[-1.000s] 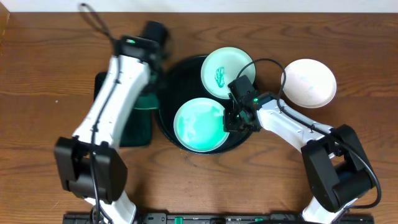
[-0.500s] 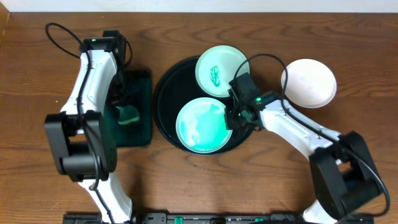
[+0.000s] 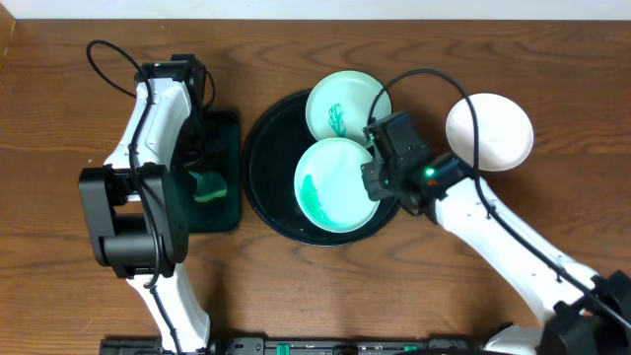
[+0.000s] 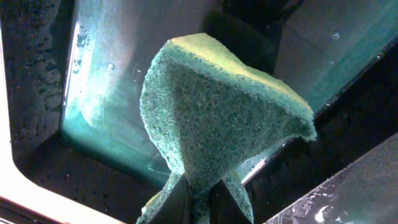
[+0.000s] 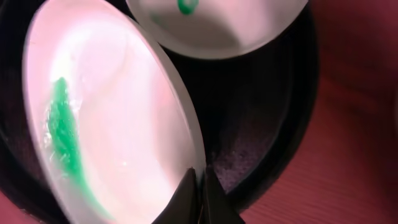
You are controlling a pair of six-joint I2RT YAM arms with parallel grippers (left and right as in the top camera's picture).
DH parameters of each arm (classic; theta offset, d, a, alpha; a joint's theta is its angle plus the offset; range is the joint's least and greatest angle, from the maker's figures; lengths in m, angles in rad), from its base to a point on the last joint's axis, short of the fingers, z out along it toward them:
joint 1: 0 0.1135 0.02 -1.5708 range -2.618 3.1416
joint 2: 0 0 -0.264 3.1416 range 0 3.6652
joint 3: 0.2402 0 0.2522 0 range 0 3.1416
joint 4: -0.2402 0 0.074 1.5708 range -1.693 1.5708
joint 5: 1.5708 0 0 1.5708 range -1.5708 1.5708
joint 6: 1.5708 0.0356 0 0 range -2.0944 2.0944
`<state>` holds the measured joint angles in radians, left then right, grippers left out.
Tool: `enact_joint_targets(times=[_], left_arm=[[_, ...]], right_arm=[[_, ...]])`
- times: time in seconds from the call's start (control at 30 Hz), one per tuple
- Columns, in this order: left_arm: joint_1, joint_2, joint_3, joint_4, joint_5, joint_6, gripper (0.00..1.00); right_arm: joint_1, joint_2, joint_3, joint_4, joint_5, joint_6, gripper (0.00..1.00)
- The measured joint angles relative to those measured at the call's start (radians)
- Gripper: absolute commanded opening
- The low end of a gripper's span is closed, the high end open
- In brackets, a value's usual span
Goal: Clean dirty plates on tray and stack at the side
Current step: 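Lift the green plate off the black tray with the right gripper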
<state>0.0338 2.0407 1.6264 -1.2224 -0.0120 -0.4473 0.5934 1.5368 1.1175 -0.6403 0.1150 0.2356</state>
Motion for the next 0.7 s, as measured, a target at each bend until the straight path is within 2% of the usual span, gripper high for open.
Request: enact_joint_targets(times=[0.23, 0.7], left_arm=[[0.000, 0.000, 0.000, 0.000, 0.006, 0.000, 0.07], [0.000, 0.000, 0.000, 0.000, 0.006, 0.000, 0.07]], right_arm=[[0.077, -0.056, 0.002, 0.000, 0.192, -0.052, 0.01], [0.196, -0.059, 0.033, 0.008, 0.599, -0.158, 0.01]])
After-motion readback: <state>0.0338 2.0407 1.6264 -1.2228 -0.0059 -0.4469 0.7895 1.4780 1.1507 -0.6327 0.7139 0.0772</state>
